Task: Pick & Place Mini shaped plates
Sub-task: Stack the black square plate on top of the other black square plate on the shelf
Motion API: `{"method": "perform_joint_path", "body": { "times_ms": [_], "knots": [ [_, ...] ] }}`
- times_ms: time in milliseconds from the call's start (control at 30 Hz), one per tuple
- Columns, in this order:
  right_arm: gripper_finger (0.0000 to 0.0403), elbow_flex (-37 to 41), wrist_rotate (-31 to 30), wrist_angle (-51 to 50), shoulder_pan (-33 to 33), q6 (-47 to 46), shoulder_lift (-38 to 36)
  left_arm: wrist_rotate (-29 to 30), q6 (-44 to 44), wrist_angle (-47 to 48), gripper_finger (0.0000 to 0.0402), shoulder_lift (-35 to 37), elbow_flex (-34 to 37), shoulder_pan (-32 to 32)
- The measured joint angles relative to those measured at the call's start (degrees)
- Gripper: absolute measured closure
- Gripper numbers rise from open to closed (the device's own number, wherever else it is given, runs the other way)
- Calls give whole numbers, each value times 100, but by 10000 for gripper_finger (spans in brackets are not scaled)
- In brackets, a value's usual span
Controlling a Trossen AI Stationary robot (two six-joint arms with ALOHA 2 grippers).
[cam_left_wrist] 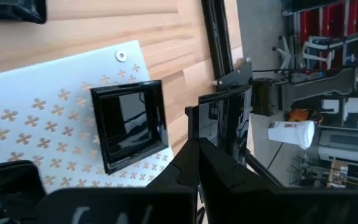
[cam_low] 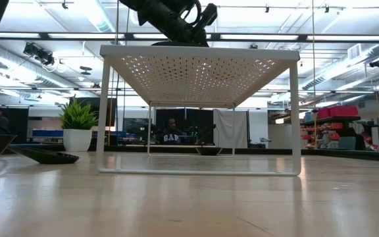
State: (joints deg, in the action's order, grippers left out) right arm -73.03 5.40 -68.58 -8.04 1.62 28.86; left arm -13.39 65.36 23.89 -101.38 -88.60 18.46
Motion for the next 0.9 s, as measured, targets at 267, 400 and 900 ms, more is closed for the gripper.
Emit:
{"method": "perform_joint_path", "body": {
  "times_ms": [267,400,900],
  "knots": [
    [381,-2,-2,1,0,-1,-2,19,2,65,395,0,0,0],
    [381,0,-2,-1,-1,-1,-1,-53,-2,251,395,0,0,2],
    [381,-1,-2,0,0,0,-1,-23,-299,1085,395,15,-625,50]
  ]
}}
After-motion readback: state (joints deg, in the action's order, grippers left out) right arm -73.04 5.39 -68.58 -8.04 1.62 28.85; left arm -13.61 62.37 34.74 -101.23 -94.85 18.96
